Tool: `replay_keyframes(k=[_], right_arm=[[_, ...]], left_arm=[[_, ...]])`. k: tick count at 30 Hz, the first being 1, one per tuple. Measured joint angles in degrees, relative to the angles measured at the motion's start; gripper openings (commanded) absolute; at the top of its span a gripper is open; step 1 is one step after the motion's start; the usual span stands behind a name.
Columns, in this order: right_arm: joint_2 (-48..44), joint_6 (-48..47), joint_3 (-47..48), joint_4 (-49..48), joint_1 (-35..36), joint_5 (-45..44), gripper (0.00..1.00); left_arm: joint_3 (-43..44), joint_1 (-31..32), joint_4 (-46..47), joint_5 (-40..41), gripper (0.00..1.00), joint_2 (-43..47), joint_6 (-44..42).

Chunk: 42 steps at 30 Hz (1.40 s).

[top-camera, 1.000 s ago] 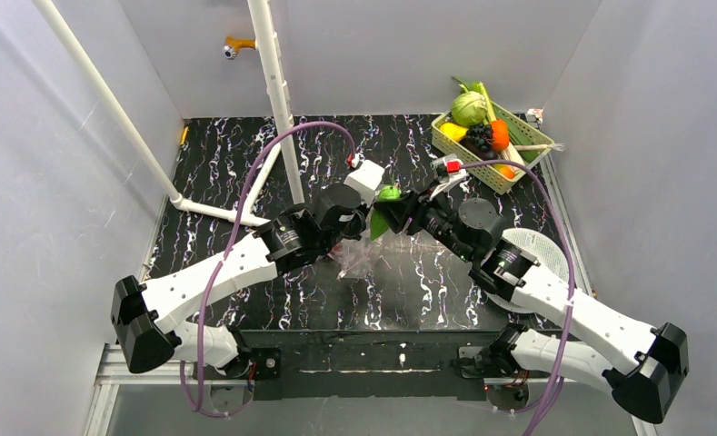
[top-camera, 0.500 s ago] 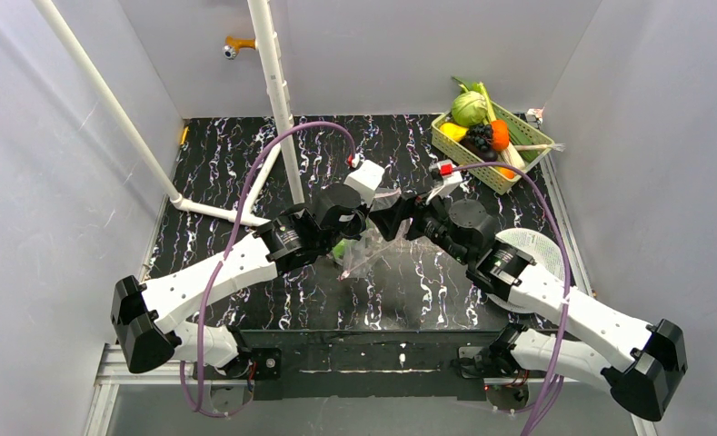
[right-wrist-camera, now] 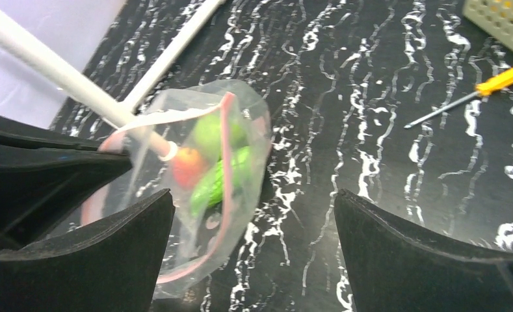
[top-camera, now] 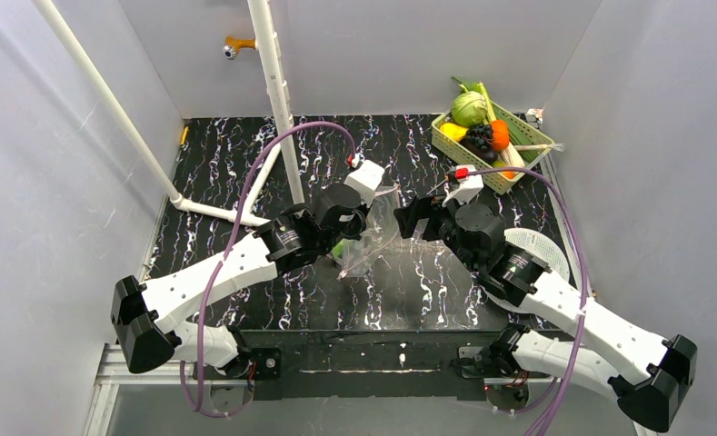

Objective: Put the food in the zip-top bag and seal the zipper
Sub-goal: Place the fake vegetable in the zipper food storage bag, then pick up the fake fruit from the bin.

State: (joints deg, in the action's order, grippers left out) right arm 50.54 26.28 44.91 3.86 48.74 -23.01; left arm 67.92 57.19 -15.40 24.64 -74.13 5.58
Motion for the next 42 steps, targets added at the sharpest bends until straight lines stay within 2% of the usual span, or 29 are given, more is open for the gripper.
replay_keyframes(k=[9, 12, 16, 23, 28, 34, 42], right_arm=[[-4.84, -5.50, 0.02, 3.58, -2.35, -9.18, 0.98], [-5.69, -6.58, 0.02, 3.55, -5.63, -10.71, 0.99], [-3.75, -6.36, 0.02, 3.50, -14.08, -10.16, 1.00], [8.26, 0.04, 2.15, 3.66, -27.81, -6.89, 1.00], [20.06, 3.51, 9.89, 4.31, -33.36, -4.21, 1.00], [29.20, 8.59, 16.74, 1.75, -41.11, 1.38, 1.00], [45.02, 12.90, 32.81, 4.08, -46.25, 5.67, 1.00]], left_arm=[[0.00, 0.00, -0.02, 0.00, 0.00, 0.00, 0.05], [0.00, 0.00, -0.08, -0.06, 0.00, 0.00, 0.25], [0.00, 0.00, -0.13, -0.39, 0.00, 0.00, 0.70], [0.00, 0.00, -0.18, -0.73, 0.00, -0.11, 1.05], [0.02, 0.00, -0.46, -1.12, 0.00, -0.95, 1.19], [0.04, 0.00, -0.87, -1.57, 0.00, -1.81, 1.75], [0.07, 0.00, -1.16, -1.73, 0.00, -1.81, 1.99]])
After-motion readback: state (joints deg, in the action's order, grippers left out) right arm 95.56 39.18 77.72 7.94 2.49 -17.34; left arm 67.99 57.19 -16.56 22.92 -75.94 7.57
